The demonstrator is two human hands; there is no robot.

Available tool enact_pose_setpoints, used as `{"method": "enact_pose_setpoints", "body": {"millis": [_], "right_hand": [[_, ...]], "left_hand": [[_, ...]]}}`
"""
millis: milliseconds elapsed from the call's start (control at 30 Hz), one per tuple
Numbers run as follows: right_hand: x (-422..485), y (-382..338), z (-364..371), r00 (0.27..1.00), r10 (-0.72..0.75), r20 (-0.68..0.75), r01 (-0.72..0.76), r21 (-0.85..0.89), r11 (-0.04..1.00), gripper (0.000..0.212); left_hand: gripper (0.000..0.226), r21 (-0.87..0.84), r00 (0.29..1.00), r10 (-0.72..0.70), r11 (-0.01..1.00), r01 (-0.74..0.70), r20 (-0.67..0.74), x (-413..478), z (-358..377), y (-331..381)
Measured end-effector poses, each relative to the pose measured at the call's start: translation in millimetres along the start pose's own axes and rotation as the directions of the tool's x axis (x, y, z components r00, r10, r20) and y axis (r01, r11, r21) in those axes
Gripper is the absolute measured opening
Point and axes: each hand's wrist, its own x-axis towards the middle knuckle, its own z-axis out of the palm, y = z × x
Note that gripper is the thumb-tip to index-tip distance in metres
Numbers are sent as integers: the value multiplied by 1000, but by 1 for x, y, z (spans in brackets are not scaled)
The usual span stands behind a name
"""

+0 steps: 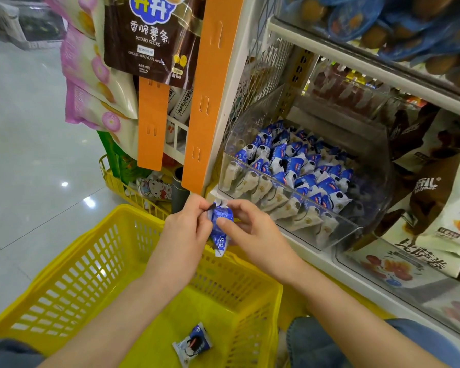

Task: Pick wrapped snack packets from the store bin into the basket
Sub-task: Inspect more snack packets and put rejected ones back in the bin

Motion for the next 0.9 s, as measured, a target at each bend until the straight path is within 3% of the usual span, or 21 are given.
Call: {"method": "enact_pose_setpoints", "body": {"millis": [133, 333, 567, 700, 800, 900], "right_hand": [[1, 1, -2, 1000, 10, 7, -11, 40, 999, 22], [2, 3, -6, 997, 43, -63, -32, 161, 986, 18], [2, 3, -7, 999, 7, -41, -2, 137, 991, 25], [4, -3, -14, 1000, 19, -3, -18, 126, 992, 35], [4, -11, -22, 996, 69, -48, -60, 169, 984, 26], [4, -15, -26, 979, 30, -200, -1, 142, 990, 8]], "left_hand": [[9, -65, 999, -35, 997, 37, 31, 1, -2, 5], [21, -285, 968, -148, 937, 203, 204, 2, -2, 13], [39, -289, 977, -135, 941, 179, 166, 4, -2, 12], [37, -442, 959, -208, 854, 274, 192, 11, -6, 16], [27, -525, 932, -256, 773, 356, 256, 13, -6, 19], [31, -578, 883, -242, 681, 449, 402, 14, -4, 25]]}}
